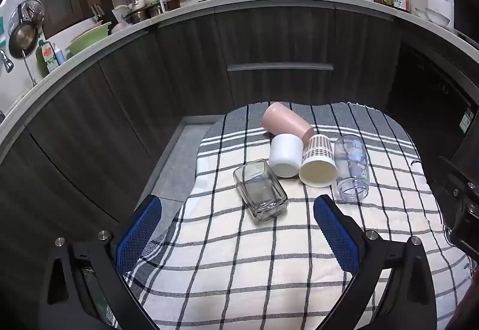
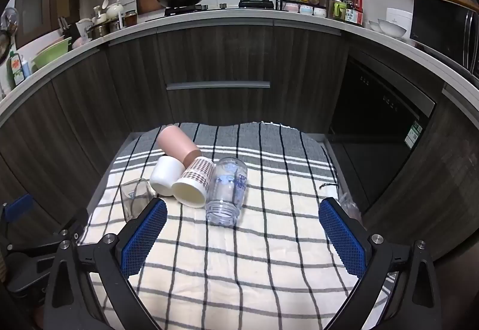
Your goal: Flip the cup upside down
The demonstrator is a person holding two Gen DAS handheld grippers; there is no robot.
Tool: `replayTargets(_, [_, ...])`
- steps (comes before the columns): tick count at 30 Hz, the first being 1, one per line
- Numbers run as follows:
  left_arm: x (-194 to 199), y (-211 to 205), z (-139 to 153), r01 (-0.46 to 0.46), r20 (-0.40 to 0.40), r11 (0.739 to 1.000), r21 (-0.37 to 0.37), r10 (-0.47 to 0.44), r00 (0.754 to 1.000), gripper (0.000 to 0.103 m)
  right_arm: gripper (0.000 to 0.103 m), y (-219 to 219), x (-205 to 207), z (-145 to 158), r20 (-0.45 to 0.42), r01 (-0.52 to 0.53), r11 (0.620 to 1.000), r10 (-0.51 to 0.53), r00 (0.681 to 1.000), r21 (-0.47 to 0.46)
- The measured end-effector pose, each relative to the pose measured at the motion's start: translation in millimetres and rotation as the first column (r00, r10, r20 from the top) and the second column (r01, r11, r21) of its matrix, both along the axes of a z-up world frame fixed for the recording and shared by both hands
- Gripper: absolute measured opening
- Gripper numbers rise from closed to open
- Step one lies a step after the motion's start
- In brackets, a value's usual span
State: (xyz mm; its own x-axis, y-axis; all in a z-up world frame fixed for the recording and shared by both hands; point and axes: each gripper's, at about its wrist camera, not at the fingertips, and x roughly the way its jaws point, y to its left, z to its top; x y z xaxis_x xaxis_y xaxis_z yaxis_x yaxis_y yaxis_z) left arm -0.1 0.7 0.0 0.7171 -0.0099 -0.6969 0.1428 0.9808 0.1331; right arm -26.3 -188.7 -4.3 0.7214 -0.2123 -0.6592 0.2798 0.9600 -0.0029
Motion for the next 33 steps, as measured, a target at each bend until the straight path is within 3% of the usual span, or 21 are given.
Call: replayTargets(33, [-3.8,8.2,3.8,-0.022,-0.006,1.000,-0.015,0.022,1.000,0.103,0.102,-0.8,-2.8,2.8,0.005,0.001,1.000,-0.001,1.000,0.004])
